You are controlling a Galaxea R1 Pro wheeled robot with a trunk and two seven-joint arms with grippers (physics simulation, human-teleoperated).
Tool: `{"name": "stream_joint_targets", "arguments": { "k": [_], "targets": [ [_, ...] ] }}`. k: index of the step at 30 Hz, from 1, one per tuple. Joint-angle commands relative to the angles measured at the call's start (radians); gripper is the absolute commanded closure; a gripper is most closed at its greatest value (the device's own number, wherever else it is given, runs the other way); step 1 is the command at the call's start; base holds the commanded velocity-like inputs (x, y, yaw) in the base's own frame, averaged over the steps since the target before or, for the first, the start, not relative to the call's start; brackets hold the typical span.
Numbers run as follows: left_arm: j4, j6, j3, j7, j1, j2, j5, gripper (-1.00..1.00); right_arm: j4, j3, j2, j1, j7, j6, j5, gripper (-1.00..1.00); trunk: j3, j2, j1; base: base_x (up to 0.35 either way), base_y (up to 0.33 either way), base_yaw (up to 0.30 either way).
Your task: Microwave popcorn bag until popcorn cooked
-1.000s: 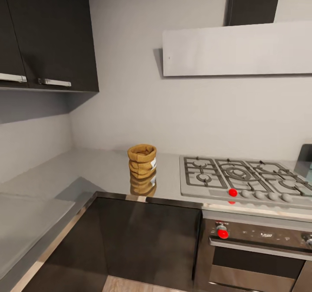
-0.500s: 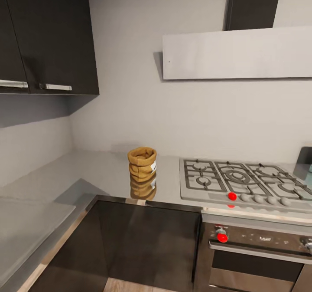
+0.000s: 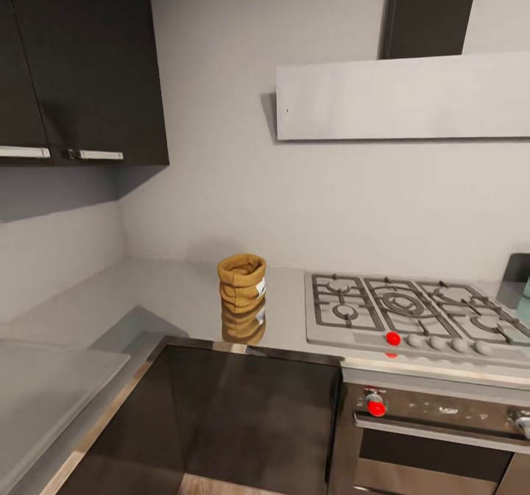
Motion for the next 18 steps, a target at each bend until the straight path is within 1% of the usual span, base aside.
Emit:
{"name": "stream_joint_targets", "arguments": {
  "k": [1, 15, 18],
  "targets": [
    [-0.001, -0.001, 0.003, 0.001, 0.000, 0.000, 0.002, -1.00, 0.003, -0.008, -0.001, -0.001, 0.001, -0.006, 0.007, -1.00, 0.002, 0.007, -0.004, 0.000, 0.000, 0.000],
    [-0.001, -0.001, 0.004, 0.001, 0.000, 0.001, 0.002, -1.00, 0.003, -0.008, -0.003, -0.001, 0.001, -0.011, 0.007, -1.00, 0.046, 0.105, -0.058, 0.000, 0.000, 0.000],
    [-0.001, -0.001, 0.003, 0.001, 0.000, 0.001, 0.002, -1.00, 0.003, -0.008, -0.003, -0.001, 0.002, 0.002, 0.006, -1.00, 0.055, 0.126, -0.069, 0.000, 0.000, 0.000]
  ]
}}
